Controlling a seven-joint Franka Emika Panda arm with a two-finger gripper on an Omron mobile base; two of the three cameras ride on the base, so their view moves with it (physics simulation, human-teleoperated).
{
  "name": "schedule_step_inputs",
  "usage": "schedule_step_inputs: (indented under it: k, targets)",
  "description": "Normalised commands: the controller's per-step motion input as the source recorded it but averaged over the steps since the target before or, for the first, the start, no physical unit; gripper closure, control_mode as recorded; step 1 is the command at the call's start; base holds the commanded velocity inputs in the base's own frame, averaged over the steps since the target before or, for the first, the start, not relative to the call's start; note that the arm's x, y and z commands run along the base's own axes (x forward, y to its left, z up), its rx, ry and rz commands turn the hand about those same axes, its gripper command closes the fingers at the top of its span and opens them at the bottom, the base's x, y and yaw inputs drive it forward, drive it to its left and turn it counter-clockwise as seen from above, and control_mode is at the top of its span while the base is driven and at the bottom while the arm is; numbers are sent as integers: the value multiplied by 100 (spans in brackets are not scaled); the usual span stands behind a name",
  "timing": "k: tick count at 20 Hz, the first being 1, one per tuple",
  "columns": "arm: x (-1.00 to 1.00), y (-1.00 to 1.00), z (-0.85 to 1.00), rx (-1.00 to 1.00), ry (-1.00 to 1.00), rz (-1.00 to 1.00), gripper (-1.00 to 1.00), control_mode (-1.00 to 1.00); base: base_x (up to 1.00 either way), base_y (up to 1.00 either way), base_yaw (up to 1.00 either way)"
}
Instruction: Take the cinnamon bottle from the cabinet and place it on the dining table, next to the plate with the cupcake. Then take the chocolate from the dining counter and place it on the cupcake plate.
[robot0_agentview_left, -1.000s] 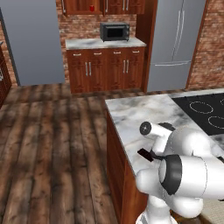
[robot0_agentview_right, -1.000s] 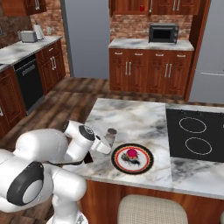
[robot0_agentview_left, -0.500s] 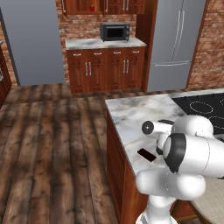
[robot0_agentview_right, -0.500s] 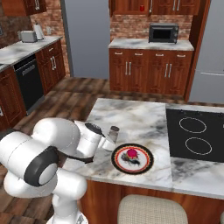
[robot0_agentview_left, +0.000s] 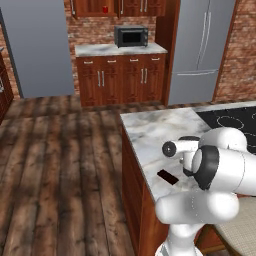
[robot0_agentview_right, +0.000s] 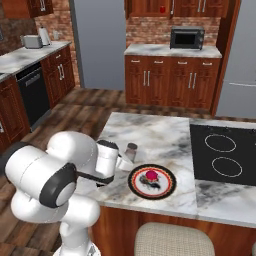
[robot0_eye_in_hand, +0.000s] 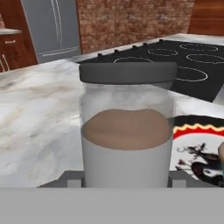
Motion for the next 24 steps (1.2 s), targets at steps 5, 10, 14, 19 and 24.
schedule_step_inputs:
  k: [5,10,14,19,24]
  targets:
    - [-14,14,-11,-3,-19,0,100,-100,0,0,0]
    - [-3,32,-16,-3,-6,0,100,-100,0,0,0]
    - [0,13,0,0,0,-1,-100,-100,0,0,0]
    - [-2,0,9,0,1,-6,-100,-100,0,0,0]
    - [-1,0,28,0,0,-9,-100,-100,0,0,0]
